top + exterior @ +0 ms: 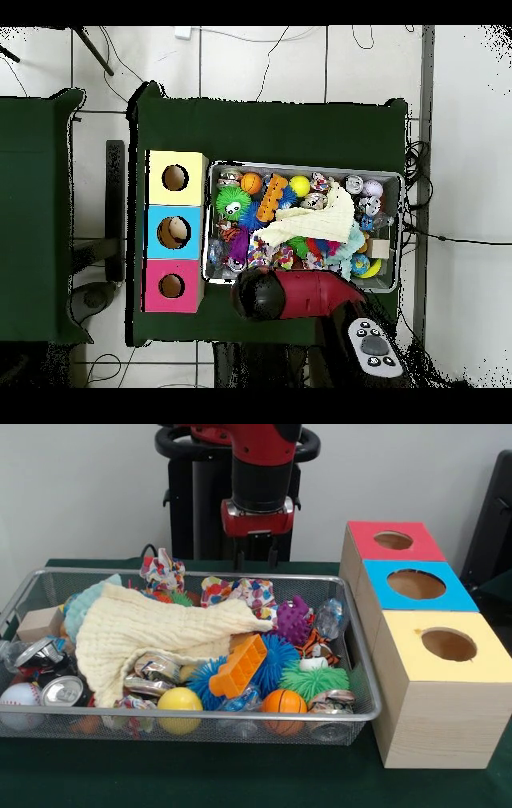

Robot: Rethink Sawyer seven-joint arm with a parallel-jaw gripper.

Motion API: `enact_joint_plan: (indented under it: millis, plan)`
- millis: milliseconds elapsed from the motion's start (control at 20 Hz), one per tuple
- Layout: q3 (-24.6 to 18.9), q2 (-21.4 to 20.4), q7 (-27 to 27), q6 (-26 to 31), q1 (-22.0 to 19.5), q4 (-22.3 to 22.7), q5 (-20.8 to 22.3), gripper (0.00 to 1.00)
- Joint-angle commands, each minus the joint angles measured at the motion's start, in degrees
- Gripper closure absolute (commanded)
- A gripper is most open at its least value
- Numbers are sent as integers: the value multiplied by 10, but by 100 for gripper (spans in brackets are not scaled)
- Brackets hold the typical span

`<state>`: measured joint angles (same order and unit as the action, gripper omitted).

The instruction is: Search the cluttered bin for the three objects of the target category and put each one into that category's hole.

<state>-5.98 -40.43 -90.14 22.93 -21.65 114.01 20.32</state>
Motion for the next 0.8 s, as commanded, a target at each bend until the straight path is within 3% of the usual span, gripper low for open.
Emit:
enact_joint_plan:
  millis: [50,800]
  plan:
    - [-48,3,-11,35,0,-67,2,0]
    - [-41,34,-20,39,14,-107,-1,0]
